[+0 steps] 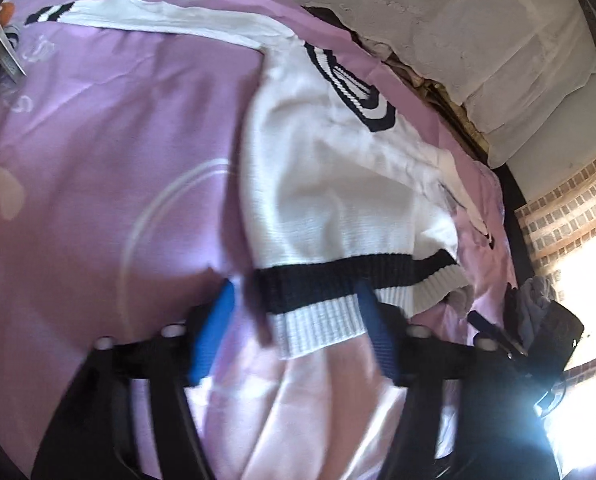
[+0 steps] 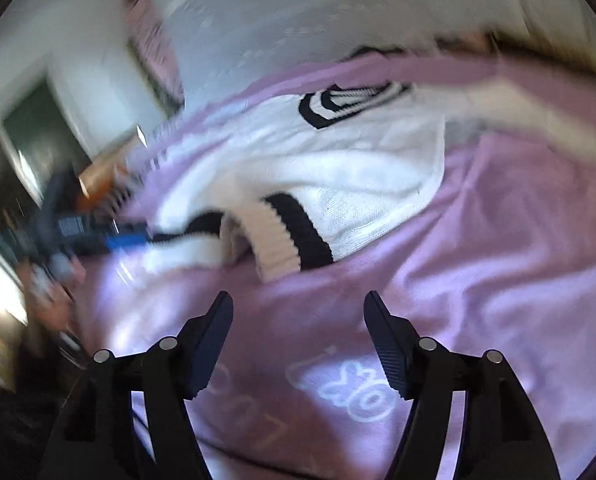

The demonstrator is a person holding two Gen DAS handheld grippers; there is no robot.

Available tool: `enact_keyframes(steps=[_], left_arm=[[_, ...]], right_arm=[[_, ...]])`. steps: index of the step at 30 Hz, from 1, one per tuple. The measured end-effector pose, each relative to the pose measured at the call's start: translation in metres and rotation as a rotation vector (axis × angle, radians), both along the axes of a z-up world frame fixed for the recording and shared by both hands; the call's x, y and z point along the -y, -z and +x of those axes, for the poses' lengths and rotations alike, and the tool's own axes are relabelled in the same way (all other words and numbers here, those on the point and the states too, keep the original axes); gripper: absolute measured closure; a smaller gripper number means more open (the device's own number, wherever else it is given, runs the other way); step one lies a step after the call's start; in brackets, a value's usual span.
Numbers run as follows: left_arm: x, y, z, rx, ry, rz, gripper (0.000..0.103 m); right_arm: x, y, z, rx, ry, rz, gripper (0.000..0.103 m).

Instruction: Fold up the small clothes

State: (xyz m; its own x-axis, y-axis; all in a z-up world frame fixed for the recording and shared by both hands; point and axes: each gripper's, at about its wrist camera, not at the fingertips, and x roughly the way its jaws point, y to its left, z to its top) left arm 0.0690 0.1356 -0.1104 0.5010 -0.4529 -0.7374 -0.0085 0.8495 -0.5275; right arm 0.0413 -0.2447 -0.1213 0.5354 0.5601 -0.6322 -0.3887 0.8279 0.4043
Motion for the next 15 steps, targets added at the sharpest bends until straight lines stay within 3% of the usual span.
enact_keyframes(steps=[5,8,11,12,13,15], left_arm=[[0.018,0.013,0.011,-0.01,0.006,0.028,0.037],[0.026,0.012,0.013,0.013,0.039,0.041,0.037],[0.026,0.015,0.014,0.011,0.039,0.033,0.048],[0.025,0.016,0.013,0.009,0.033,0.031,0.056],[0.021,0.018,0.014,0.0,0.016,0.017,0.068],[0.013,0.022,0.014,-0.017,-0.003,-0.013,0.08]], right_arm=[[0.01,0.034,0.03,-0.27,0.049,0.392,0.037],[0.01,0.044,0.038,-0.333,0.149,0.528,0.036],[0.009,0.047,0.043,-0.39,0.206,0.645,0.036],[0.007,0.047,0.044,-0.394,0.214,0.648,0.038],[0.004,0.047,0.043,-0.386,0.229,0.639,0.044],[0.0,0.048,0.041,-0.359,0.248,0.622,0.09]])
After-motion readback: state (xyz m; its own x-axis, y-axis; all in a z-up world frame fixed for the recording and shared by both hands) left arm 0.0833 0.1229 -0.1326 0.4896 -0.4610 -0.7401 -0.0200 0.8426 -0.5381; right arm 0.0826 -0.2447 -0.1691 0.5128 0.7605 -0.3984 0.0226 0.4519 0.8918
